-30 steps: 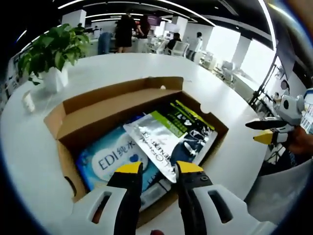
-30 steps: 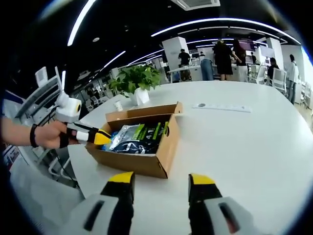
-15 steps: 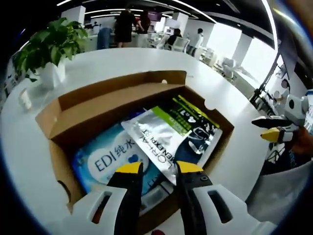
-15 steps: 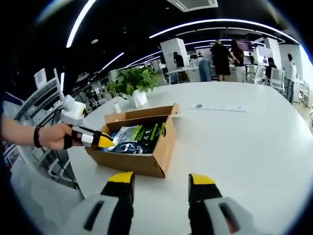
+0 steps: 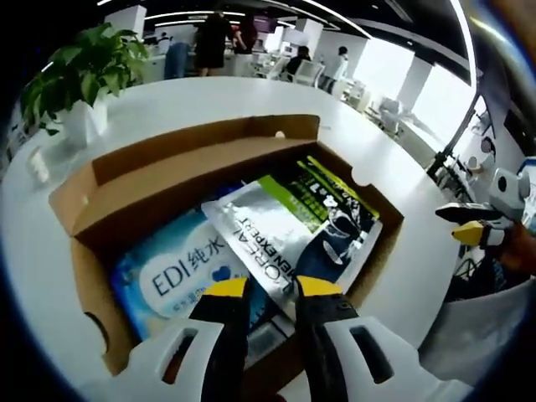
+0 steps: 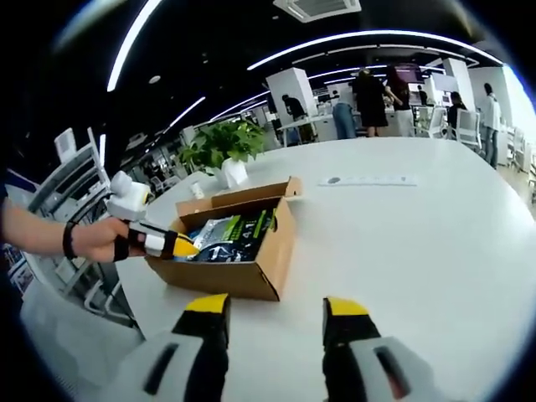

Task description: Operate the shoe box by opening the lid, removing the specified soft item, and placing it in the target area until the item is outside and the box remains undamaged.

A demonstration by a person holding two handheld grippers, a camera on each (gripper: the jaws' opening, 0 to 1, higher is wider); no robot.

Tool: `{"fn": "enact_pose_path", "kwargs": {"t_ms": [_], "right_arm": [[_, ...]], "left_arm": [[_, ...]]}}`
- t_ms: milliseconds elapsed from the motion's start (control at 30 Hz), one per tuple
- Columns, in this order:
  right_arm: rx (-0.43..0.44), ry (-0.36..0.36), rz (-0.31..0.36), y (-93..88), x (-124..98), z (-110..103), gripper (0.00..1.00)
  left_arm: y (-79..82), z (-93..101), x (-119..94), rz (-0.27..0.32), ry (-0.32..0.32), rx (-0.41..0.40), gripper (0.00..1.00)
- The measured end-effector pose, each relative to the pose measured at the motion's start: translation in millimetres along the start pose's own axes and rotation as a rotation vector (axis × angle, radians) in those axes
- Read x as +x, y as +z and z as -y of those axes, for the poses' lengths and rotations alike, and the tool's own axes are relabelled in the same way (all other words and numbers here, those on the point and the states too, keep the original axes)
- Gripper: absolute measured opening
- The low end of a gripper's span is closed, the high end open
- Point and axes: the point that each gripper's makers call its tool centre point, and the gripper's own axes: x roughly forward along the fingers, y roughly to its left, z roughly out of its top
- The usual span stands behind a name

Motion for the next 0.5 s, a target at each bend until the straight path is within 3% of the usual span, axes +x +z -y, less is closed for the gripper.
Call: {"fn": "enact_pose_path", "kwargs": {"t_ms": [200, 500], "right_arm": [[0.0, 0.009, -0.003, -2.5, 1.3, -2.8, 0.42], [-0.005, 0.024, -0.008, -0.9, 5.6, -6.9, 0.42]], "left_arm": [[3.9, -1.2, 0.9, 0.016, 0.014, 0.008, 0.03], [2.2, -4.1, -0.4, 0.02, 0.015, 0.007, 0.01]]}}
